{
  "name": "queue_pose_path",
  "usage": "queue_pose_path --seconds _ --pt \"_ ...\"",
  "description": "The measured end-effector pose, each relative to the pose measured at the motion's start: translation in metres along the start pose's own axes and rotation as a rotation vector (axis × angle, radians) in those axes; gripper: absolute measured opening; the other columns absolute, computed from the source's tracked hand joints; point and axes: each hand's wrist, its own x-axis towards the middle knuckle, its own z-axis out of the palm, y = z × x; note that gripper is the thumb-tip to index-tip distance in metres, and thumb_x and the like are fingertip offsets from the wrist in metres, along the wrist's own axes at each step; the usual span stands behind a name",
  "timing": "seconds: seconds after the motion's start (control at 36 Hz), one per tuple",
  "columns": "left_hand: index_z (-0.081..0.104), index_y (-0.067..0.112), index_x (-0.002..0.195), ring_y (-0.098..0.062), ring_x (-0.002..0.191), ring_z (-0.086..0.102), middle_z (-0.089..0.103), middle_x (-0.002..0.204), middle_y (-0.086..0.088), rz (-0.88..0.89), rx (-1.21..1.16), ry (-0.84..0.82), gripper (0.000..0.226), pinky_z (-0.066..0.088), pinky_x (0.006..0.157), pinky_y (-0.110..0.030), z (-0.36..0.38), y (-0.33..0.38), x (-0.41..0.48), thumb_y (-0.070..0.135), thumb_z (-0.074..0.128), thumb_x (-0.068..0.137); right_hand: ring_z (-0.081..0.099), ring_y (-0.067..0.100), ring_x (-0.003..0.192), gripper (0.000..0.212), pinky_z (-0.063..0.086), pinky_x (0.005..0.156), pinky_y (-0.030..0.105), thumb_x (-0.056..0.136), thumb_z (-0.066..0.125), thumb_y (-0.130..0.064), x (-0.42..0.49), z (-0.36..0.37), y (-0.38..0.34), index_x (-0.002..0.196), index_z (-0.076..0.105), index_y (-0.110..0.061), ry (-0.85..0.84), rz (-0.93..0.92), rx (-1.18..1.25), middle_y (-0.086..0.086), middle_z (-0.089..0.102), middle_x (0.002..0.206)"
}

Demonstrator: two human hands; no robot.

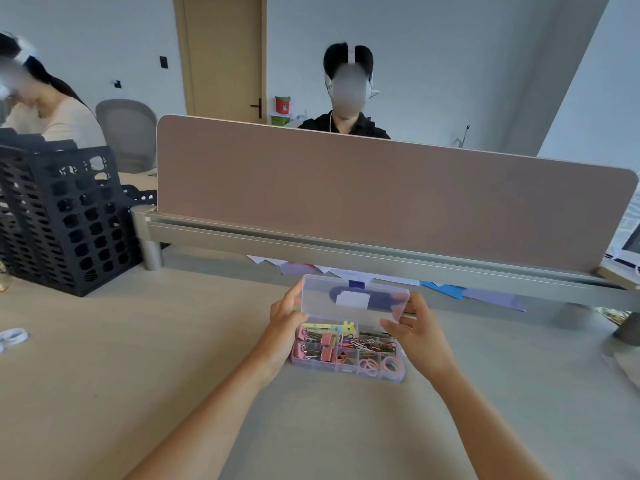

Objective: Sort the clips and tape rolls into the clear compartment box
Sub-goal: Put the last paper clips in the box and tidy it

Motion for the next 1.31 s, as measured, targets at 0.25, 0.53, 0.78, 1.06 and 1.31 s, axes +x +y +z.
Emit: queue_pose_path --seconds 0.25,0.53,0.78,1.06,1.31 --pt "0.056 0.034 0.086 -0.019 0.104 0.057 0.06 0.107 -0.008 -0.037 -0.036 -0.002 0.022 0.043 0.096 -0.039 0.001 0.004 -0.013 0.053 0.048 0.077 0.052 0.008 0.092 0.024 0.041 0.087 0.027 0.08 0.072 -0.036 -0.017 -0.001 -0.01 0.1 0.06 -0.031 0.186 -0.227 -0.506 -0.017 0.058 0.105" --pt "0.055 0.033 0.088 -0.024 0.094 0.06 0.06 0.087 0.001 -0.027 0.154 0.066 0.045 0.045 0.096 -0.05 -0.002 -0.005 -0.018 0.072 0.047 0.068 0.062 0.007 0.093 0.019 0.049 0.079 0.025 0.083 0.067 -0.04 -0.034 0.025 -0.032 0.102 0.067 -0.038 0.057 -0.356 -0.588 -0.02 0.067 0.106" --pt "0.057 0.038 0.118 0.001 0.079 0.058 0.063 0.108 0.005 0.164 0.527 -0.006 0.047 0.041 0.066 -0.009 0.002 -0.007 -0.04 0.001 0.041 0.093 0.058 0.001 0.101 0.026 0.045 0.088 0.017 0.078 0.071 -0.028 -0.065 0.019 -0.011 0.102 0.07 -0.039 -0.136 -0.256 -0.513 -0.038 0.052 0.093" --pt "0.068 0.022 0.12 0.003 0.13 0.044 0.06 0.131 0.012 0.44 0.84 -0.095 0.051 0.024 0.108 -0.004 0.014 -0.01 -0.054 -0.005 0.041 0.087 0.045 -0.008 0.124 0.033 0.033 0.103 0.014 0.08 0.067 -0.046 -0.077 0.018 -0.003 0.112 0.064 -0.045 -0.209 -0.182 -0.525 -0.026 0.057 0.128" --pt "0.076 0.02 0.104 0.005 0.118 0.051 0.067 0.122 0.007 0.41 0.75 -0.021 0.029 0.025 0.096 0.004 0.02 -0.018 -0.05 0.024 0.081 0.075 0.055 0.004 0.119 0.025 0.041 0.1 0.02 0.076 0.072 -0.04 -0.075 0.029 0.002 0.101 0.069 -0.047 -0.099 -0.08 -0.493 -0.017 0.066 0.12"
